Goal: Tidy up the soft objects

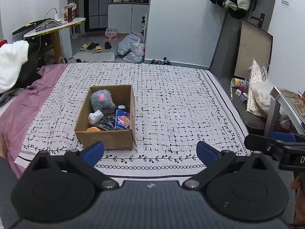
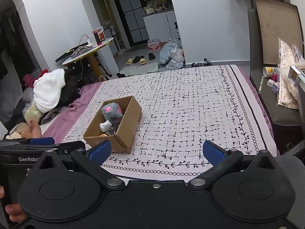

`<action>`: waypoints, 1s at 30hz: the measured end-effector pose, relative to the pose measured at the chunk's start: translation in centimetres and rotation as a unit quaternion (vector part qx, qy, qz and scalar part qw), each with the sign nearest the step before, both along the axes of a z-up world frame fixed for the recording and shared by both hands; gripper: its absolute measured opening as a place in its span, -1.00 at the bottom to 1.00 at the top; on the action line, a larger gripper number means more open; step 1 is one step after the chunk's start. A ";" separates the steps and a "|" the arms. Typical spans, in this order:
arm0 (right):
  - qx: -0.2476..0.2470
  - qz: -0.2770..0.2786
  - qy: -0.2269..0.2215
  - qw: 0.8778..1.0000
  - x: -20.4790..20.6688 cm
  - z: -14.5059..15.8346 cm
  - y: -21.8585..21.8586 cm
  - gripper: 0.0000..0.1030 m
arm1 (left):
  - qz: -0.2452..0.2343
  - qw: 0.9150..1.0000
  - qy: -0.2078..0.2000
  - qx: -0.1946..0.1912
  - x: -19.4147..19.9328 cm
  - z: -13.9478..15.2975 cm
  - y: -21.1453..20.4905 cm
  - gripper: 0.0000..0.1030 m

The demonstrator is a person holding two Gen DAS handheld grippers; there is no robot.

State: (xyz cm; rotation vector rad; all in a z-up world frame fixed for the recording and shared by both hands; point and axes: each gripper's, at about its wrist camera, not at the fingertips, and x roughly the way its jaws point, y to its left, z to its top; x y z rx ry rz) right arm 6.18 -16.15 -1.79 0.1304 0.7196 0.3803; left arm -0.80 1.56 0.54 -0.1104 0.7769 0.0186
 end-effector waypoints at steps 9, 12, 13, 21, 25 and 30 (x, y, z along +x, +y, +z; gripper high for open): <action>-0.003 0.008 0.005 1.000 0.1 0.1 0.1 1.00 | 0.001 1.000 0.000 -0.002 -0.1 0.0 0.4 0.99; -0.004 0.010 0.007 1.000 0.1 0.0 0.1 1.00 | 0.001 1.000 0.000 -0.003 -0.1 0.0 0.4 0.99; -0.004 0.010 0.007 1.000 0.1 0.0 0.1 1.00 | 0.001 1.000 0.000 -0.004 -0.1 0.0 0.4 0.99; -0.007 0.008 0.012 1.000 0.2 -0.1 0.1 1.00 | 0.002 1.000 0.003 -0.008 -0.1 -0.3 0.6 0.99; -0.008 0.007 0.012 1.000 0.2 -0.2 0.0 1.00 | 0.003 1.000 0.004 -0.008 -0.1 -0.4 0.6 0.99; -0.008 0.008 0.013 1.000 0.2 -0.3 0.1 1.00 | 0.003 1.000 0.005 -0.011 0.0 -0.5 0.6 0.99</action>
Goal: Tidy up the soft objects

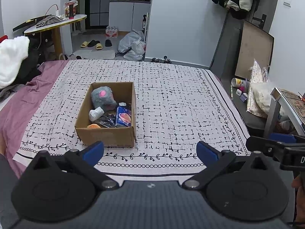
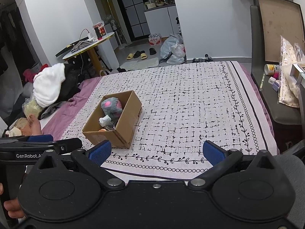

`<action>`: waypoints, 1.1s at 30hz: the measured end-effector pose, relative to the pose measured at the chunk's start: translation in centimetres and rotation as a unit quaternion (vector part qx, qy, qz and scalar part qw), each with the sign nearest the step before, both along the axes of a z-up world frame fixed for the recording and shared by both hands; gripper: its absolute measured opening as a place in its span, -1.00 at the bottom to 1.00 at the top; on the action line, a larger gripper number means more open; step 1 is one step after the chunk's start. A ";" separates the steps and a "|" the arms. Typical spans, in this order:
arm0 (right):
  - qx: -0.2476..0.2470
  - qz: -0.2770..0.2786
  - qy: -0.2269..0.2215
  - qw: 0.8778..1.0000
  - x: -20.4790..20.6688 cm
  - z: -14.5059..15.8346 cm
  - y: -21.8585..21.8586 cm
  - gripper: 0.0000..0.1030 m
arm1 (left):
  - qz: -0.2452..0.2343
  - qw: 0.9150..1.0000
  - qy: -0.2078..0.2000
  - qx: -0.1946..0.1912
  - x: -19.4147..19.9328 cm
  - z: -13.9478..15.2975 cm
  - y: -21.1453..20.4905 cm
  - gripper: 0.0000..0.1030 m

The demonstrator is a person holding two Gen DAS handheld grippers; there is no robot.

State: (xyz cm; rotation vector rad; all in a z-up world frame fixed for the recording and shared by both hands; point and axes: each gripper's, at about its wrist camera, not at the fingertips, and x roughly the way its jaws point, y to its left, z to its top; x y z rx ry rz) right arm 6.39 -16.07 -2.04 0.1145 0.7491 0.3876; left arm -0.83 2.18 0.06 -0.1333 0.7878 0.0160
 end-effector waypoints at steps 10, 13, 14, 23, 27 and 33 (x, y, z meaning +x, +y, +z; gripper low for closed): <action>-0.001 -0.001 0.003 1.000 0.1 -0.1 0.0 1.00 | 0.001 1.000 0.001 -0.005 0.0 -0.1 0.0 0.99; -0.002 -0.002 0.003 1.000 0.1 -0.2 0.1 1.00 | 0.001 1.000 0.000 -0.005 0.0 -0.1 0.0 0.99; -0.002 -0.001 0.003 1.000 0.1 -0.2 0.1 1.00 | 0.001 1.000 0.001 -0.005 0.0 -0.1 0.0 0.99; -0.002 -0.001 0.003 1.000 0.1 -0.2 0.1 1.00 | 0.003 1.000 0.001 -0.006 0.0 -0.1 0.1 0.99; -0.002 -0.001 0.003 1.000 0.1 -0.2 0.1 1.00 | 0.002 1.000 0.001 -0.007 0.0 -0.1 0.1 0.99; -0.002 -0.001 0.003 1.000 0.1 -0.2 0.1 1.00 | 0.003 1.000 0.001 -0.007 0.0 -0.2 0.1 0.99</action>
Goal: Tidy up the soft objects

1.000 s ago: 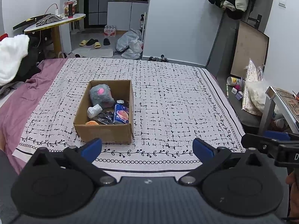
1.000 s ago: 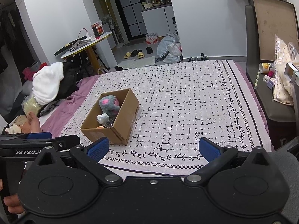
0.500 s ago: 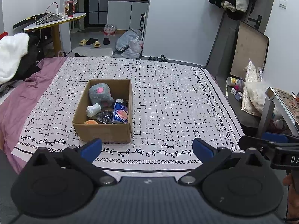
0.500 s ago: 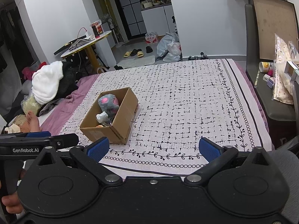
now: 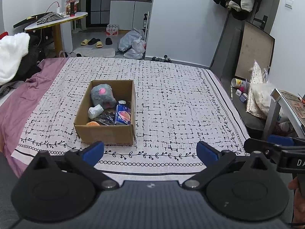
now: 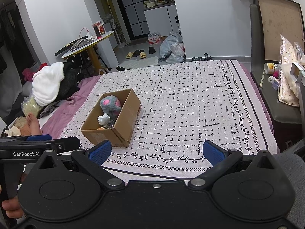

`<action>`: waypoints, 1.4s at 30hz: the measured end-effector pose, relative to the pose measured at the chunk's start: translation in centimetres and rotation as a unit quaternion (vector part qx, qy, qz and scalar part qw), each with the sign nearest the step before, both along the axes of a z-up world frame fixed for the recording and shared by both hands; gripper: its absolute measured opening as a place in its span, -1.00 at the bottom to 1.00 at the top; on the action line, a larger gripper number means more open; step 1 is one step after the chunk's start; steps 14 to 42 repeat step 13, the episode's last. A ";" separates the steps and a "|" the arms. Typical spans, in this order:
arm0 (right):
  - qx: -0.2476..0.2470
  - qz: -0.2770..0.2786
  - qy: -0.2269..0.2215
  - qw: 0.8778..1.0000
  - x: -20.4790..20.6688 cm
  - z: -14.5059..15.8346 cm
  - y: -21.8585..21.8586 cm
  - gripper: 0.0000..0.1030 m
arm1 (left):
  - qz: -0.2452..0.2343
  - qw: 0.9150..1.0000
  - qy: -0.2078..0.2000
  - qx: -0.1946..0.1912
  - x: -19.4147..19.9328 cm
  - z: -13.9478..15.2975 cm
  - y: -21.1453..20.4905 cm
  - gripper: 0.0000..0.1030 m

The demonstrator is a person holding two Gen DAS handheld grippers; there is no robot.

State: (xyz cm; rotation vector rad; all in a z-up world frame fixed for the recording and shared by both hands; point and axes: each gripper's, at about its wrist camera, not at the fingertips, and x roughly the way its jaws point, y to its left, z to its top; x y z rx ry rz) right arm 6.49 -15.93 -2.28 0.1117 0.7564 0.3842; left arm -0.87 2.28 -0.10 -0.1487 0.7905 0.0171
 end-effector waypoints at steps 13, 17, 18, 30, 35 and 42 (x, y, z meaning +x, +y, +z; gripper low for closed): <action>-0.004 -0.001 0.006 1.000 0.2 -0.6 -0.1 1.00 | -0.005 1.000 0.001 -0.005 0.0 -0.6 -0.3 0.99; -0.004 -0.001 0.006 1.000 0.2 -0.6 -0.1 1.00 | -0.005 1.000 0.001 -0.005 0.0 -0.6 -0.3 0.99; -0.004 -0.001 0.006 1.000 0.2 -0.6 -0.1 1.00 | -0.005 1.000 0.001 -0.005 0.0 -0.6 -0.3 0.99; -0.004 -0.001 0.006 1.000 0.2 -0.6 -0.1 1.00 | -0.005 1.000 0.001 -0.005 0.0 -0.6 -0.3 0.99; -0.004 -0.001 0.006 1.000 0.2 -0.6 -0.1 1.00 | -0.005 1.000 0.001 -0.005 0.0 -0.6 -0.3 0.99; -0.004 -0.001 0.006 1.000 0.2 -0.6 -0.1 1.00 | -0.005 1.000 0.001 -0.005 0.0 -0.6 -0.3 0.99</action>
